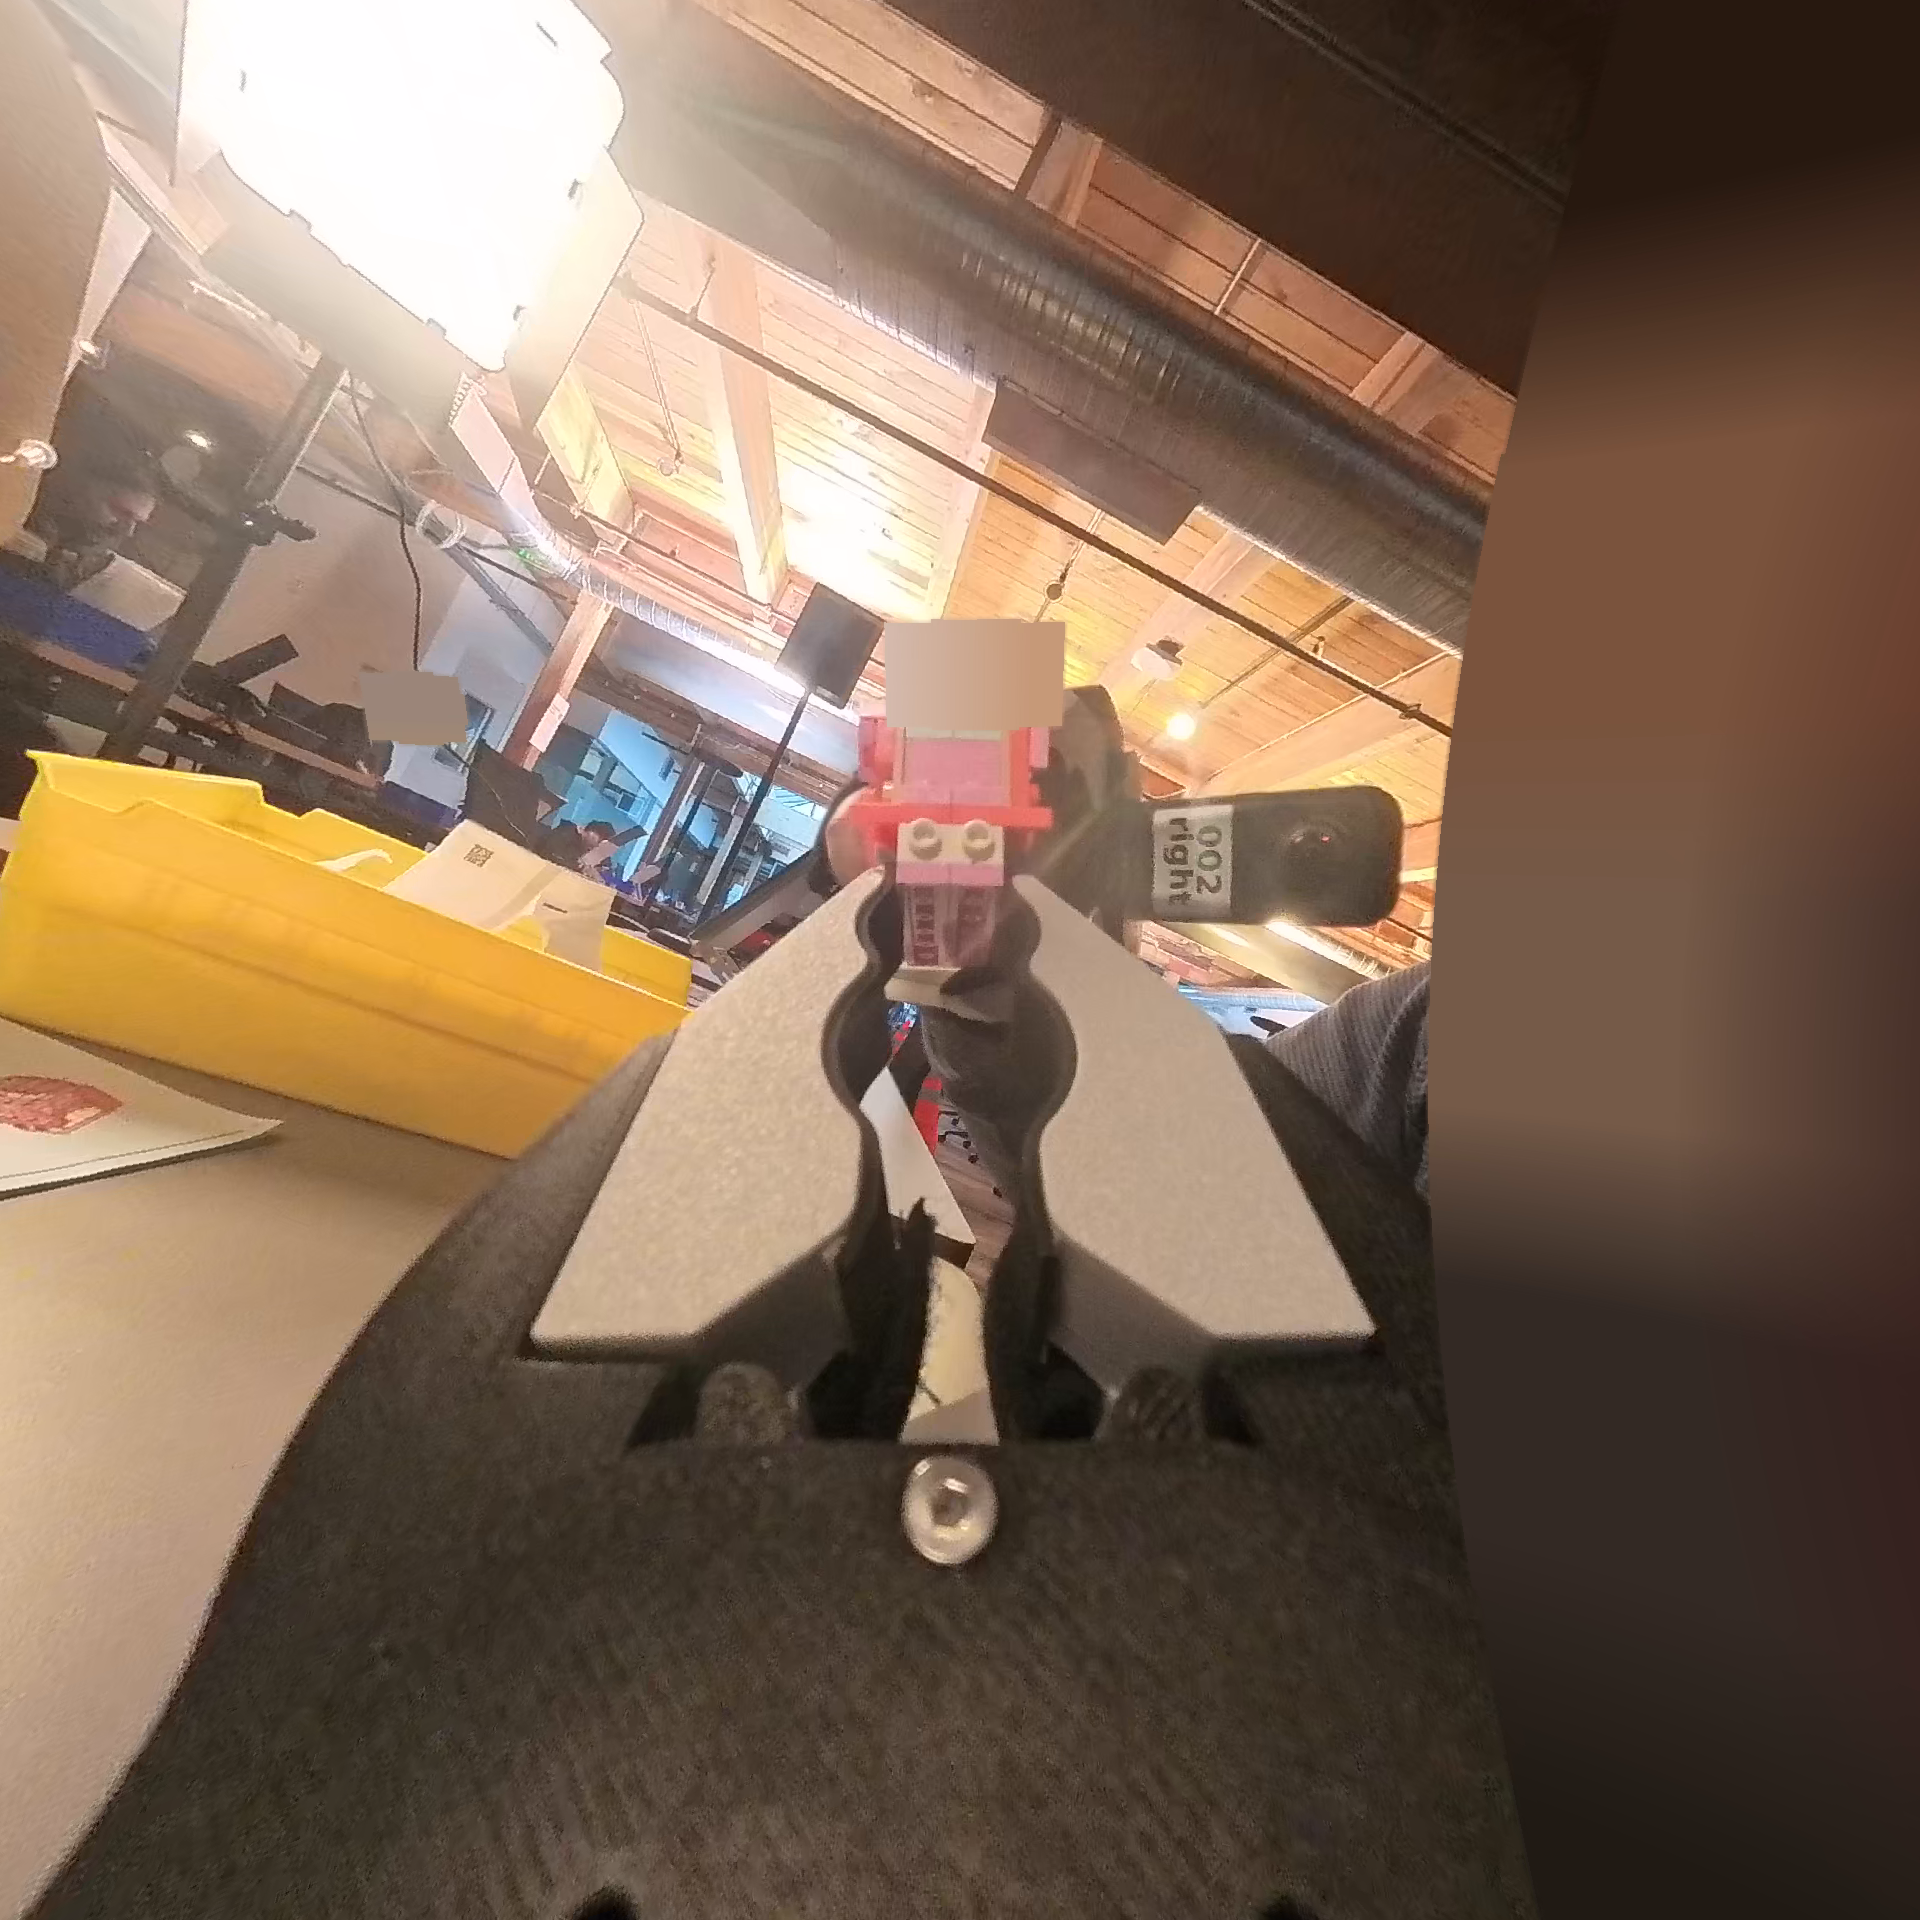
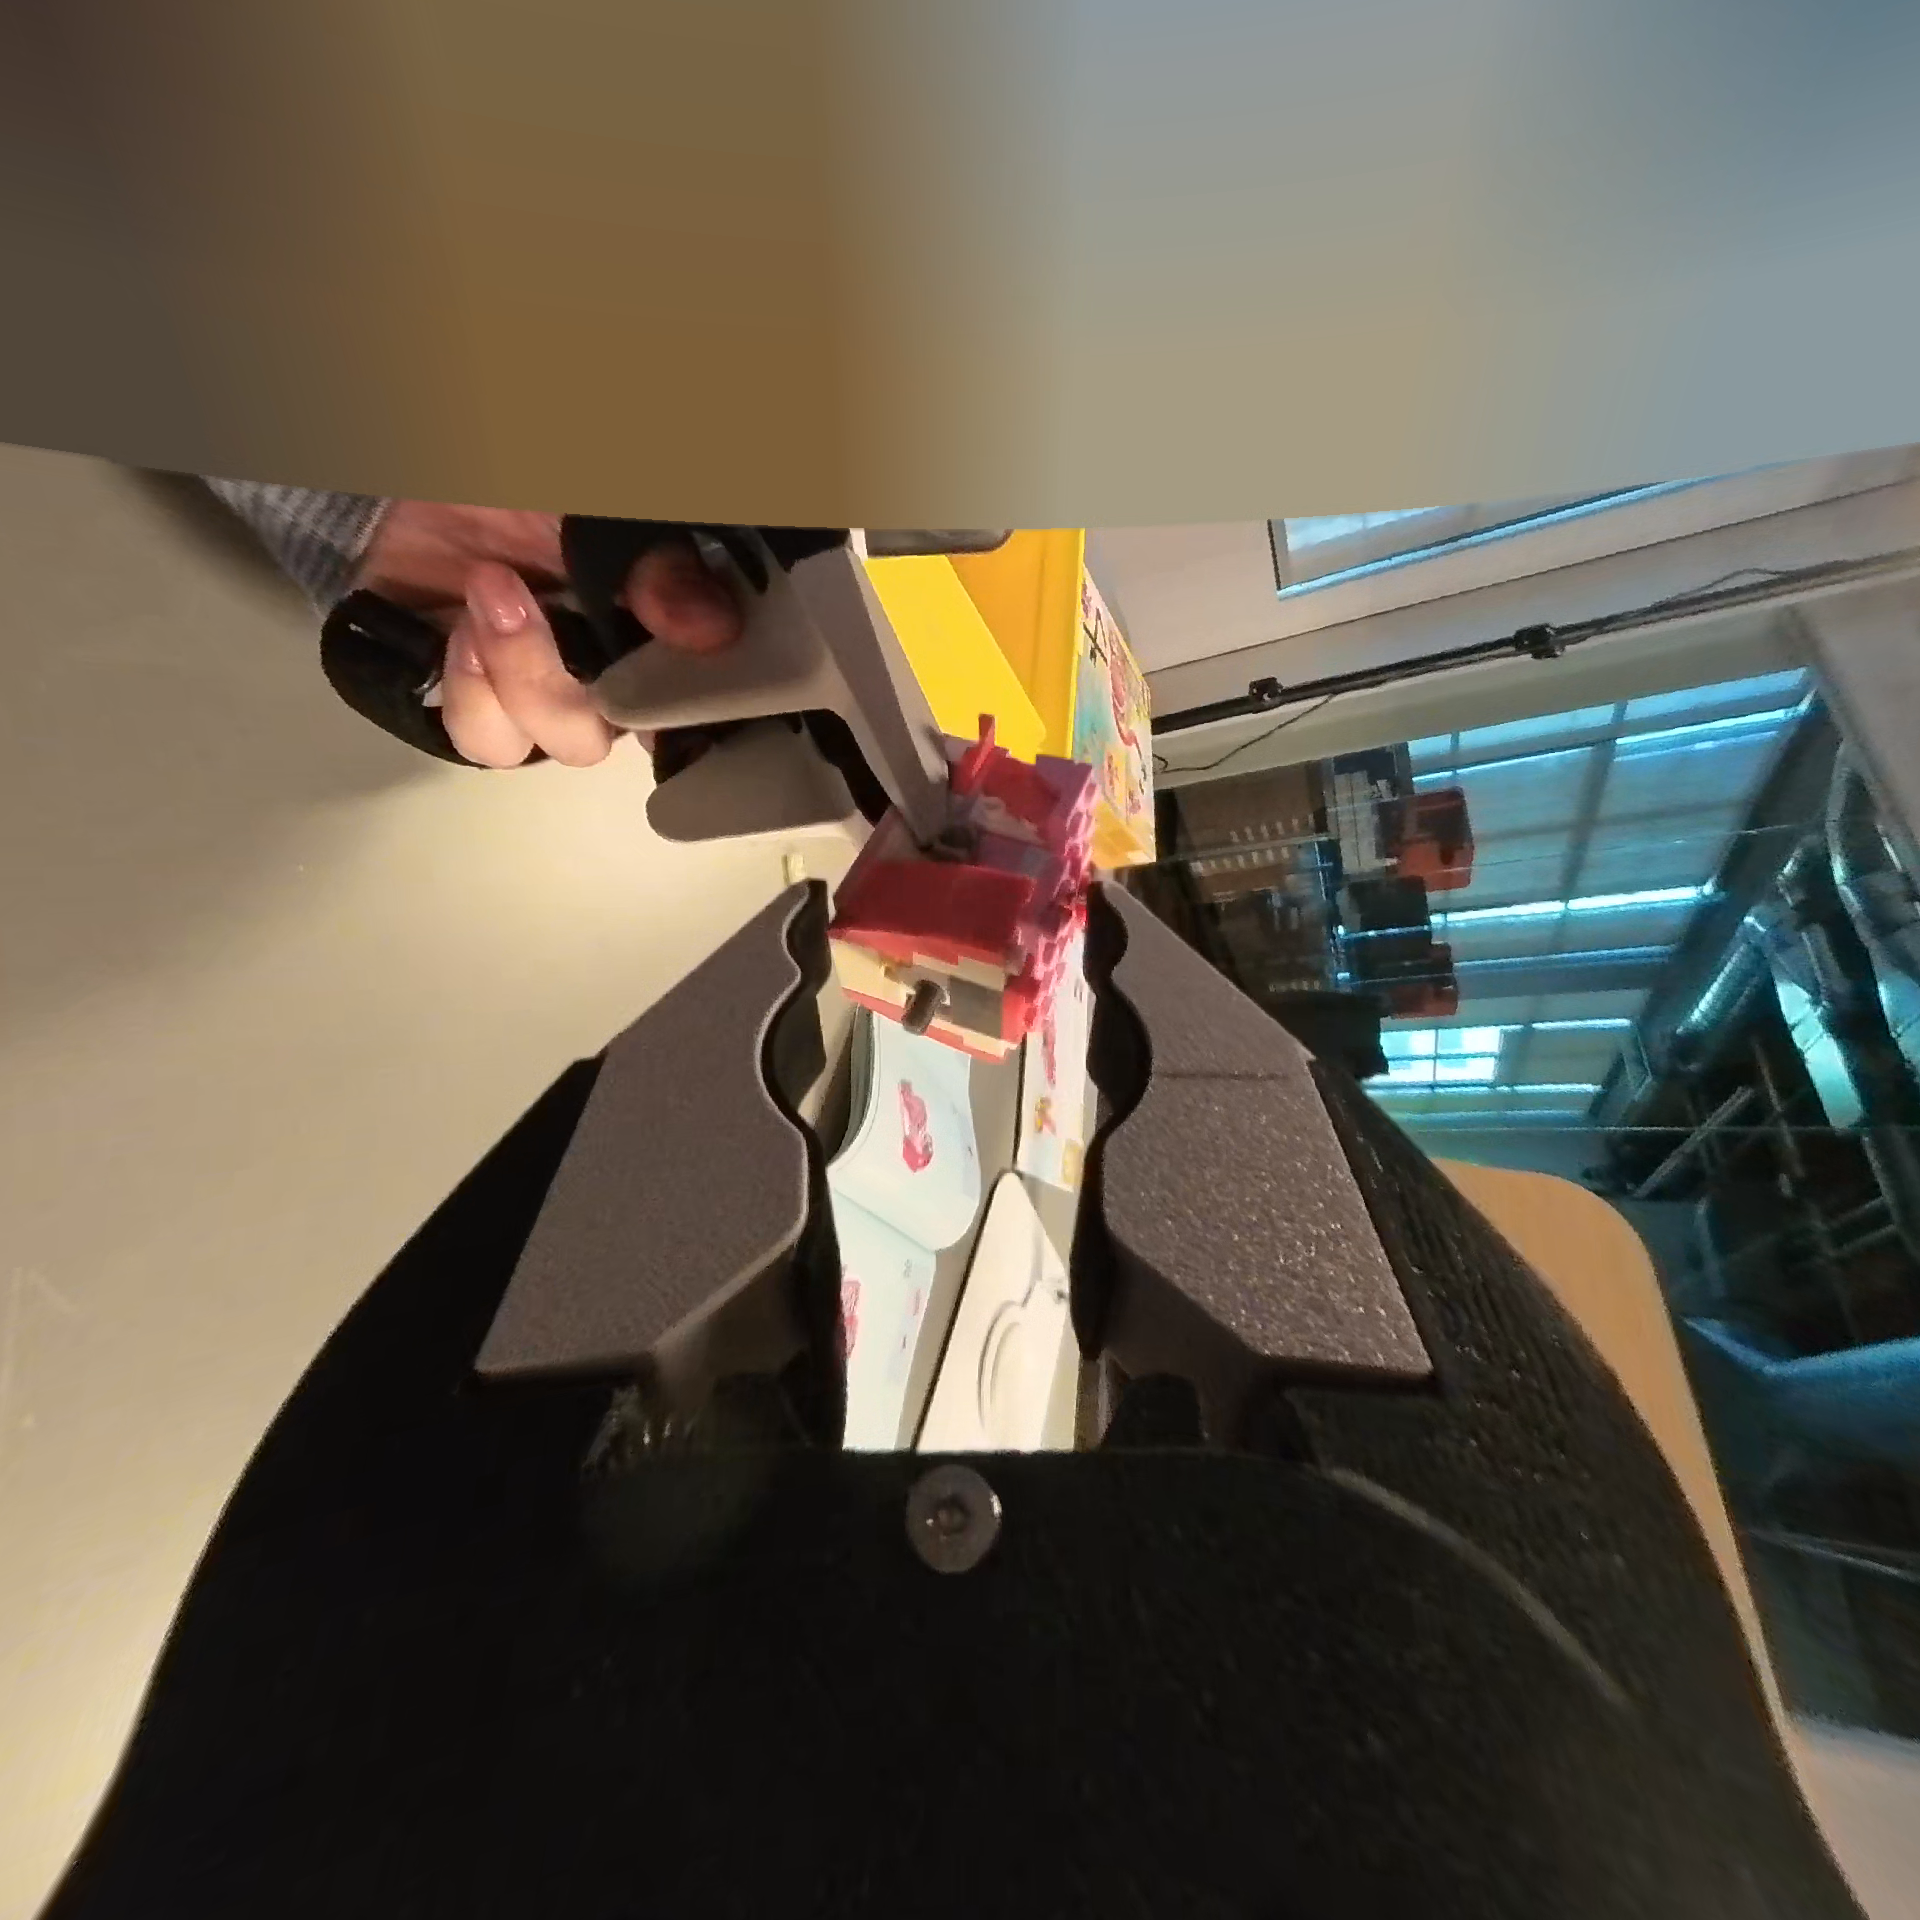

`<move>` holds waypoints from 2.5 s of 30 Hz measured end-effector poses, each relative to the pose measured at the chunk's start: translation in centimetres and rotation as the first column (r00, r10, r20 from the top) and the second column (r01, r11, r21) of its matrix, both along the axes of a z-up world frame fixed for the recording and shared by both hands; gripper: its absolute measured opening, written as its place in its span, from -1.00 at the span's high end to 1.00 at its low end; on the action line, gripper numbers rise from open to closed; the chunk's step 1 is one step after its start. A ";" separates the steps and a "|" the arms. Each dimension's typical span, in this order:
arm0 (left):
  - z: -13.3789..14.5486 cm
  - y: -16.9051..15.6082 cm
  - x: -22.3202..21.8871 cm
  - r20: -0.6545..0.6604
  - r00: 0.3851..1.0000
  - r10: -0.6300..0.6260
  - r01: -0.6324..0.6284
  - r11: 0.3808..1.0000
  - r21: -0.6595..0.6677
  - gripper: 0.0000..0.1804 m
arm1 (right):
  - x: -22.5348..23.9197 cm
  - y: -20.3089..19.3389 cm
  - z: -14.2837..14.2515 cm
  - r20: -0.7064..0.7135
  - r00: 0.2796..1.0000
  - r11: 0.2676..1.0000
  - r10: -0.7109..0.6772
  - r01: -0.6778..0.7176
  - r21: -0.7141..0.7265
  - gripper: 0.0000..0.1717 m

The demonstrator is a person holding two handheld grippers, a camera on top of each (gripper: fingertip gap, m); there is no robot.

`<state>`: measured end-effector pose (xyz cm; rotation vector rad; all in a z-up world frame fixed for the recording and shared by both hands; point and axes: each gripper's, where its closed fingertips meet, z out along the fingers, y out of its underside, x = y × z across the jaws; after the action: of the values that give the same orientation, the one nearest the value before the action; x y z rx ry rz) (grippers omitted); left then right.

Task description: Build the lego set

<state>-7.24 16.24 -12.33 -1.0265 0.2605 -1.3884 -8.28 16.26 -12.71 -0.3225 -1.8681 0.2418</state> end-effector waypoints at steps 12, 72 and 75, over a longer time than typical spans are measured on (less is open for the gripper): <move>-0.5 0.2 0.5 -0.030 0.999 0.017 -0.017 1.000 -0.018 0.82 | 0.5 0.5 -0.4 -0.007 0.998 0.998 -0.070 0.070 0.005 0.48; -3.8 4.4 -3.0 -0.402 0.787 0.469 -0.515 0.857 -0.007 -0.32 | 4.8 5.6 -17.0 0.504 0.864 0.570 0.019 0.405 -0.715 0.55; -3.9 4.5 -3.2 -0.403 0.774 0.488 -0.536 0.845 -0.006 -0.31 | 4.9 6.0 -16.6 0.478 0.878 0.567 -0.002 0.394 -0.723 0.39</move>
<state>-10.46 20.71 -16.23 -1.3555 0.1649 -0.6984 -3.40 22.30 -29.27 -1.3276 -2.0153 0.9471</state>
